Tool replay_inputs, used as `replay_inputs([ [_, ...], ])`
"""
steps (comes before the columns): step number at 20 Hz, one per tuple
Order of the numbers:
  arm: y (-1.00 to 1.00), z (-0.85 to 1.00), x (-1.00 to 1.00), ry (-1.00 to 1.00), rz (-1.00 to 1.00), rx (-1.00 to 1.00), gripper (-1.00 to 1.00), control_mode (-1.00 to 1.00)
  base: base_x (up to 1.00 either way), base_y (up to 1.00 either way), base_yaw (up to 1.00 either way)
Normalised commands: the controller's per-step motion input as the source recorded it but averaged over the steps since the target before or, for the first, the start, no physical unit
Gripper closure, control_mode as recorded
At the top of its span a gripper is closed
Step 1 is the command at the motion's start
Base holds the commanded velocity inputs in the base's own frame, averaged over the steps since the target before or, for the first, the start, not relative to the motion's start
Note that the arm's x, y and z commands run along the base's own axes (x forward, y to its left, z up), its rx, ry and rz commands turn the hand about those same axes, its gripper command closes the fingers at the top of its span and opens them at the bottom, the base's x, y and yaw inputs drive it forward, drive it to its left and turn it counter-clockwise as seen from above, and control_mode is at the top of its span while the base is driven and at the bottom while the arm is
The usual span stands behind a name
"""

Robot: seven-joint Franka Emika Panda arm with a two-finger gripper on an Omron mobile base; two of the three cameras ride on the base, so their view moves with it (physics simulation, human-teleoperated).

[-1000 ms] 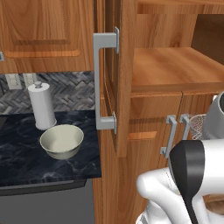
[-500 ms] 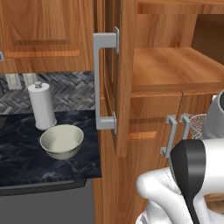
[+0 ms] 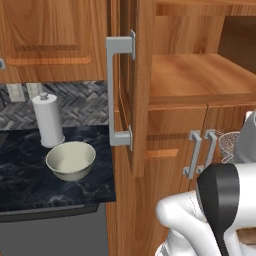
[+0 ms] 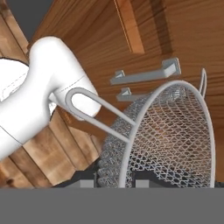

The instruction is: Open the cabinet and setup a tea strainer by placing it in the bowl upright.

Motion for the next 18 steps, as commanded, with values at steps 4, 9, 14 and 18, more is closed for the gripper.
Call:
replay_inputs([
  [4, 0.00, 0.00, 0.00, 0.00, 0.00, 0.00, 1.00, 1.00, -0.61, 0.00, 0.00],
  [9, 0.00, 0.00, 0.00, 0.00, 0.00, 0.00, 1.00, 1.00, -0.62, 0.19, -0.01],
  [14, 0.00, 0.00, 0.00, 0.00, 0.00, 0.00, 1.00, 1.00, -0.44, 0.43, -0.05],
  [18, 0.00, 0.00, 0.00, 0.00, 0.00, 0.00, 1.00, 1.00, -0.38, 0.55, -0.08],
])
